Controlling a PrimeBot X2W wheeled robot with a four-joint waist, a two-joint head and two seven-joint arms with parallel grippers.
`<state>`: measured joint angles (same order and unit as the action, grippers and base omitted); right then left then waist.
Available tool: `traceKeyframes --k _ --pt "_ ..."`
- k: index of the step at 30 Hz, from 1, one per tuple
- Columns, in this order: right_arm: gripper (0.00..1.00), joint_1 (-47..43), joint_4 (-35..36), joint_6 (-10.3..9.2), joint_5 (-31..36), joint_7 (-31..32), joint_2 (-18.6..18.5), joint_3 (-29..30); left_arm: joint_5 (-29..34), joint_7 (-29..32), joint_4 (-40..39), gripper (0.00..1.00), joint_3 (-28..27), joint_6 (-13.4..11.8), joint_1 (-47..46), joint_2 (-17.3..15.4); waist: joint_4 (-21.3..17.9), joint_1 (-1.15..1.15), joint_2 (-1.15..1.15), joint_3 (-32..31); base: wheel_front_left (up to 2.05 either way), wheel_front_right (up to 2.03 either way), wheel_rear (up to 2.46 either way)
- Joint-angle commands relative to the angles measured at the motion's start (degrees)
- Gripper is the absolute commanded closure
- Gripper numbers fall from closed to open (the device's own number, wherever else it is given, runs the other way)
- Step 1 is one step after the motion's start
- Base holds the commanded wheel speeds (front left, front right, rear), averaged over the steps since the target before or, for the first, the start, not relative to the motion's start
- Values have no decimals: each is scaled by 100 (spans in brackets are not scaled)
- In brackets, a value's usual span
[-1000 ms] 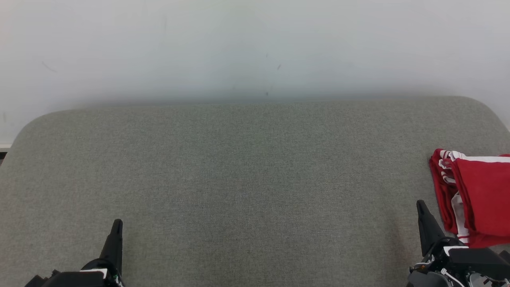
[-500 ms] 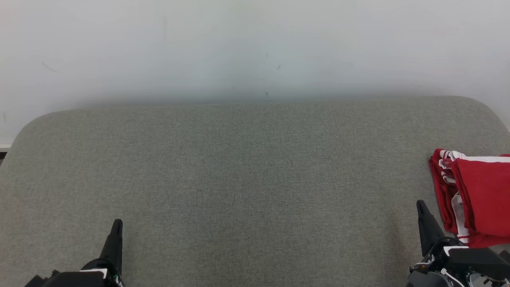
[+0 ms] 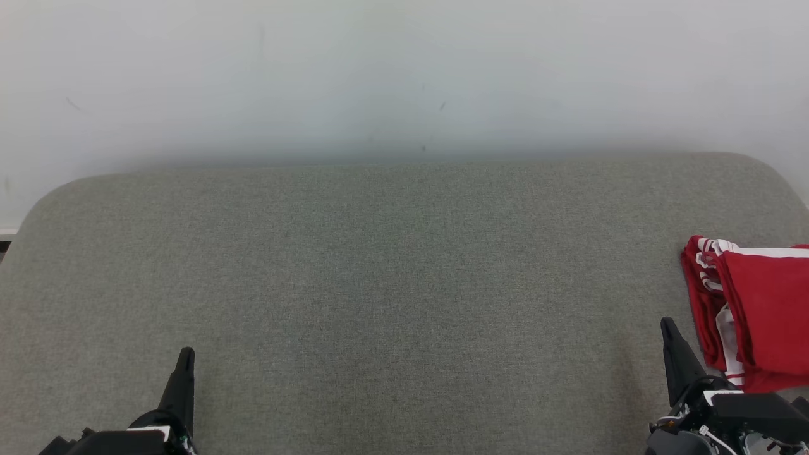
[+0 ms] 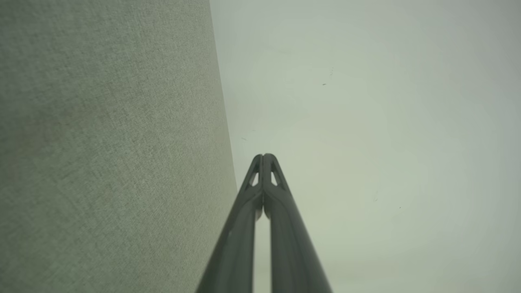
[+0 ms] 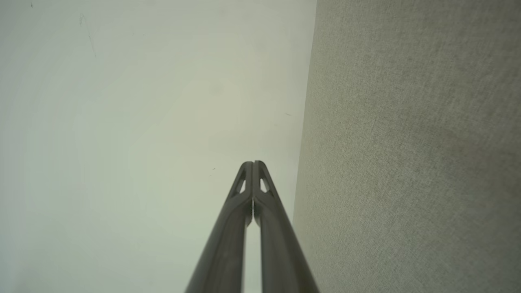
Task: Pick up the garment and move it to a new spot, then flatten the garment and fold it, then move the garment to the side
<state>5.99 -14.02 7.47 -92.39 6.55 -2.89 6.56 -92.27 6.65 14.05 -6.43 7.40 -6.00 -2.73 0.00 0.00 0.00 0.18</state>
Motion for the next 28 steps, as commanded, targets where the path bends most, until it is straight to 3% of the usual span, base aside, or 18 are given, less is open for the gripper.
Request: traceKeyframes --k 1,28 --pt "100 49 7 4 -7 10 9 4 -29 -5 0 100 -19 18 -59 -29 0 0 0 0 0 0 0" --pt "100 49 7 4 -7 10 9 4 -29 -5 0 100 -18 18 -59 -29 0 0 0 0 0 0 0"
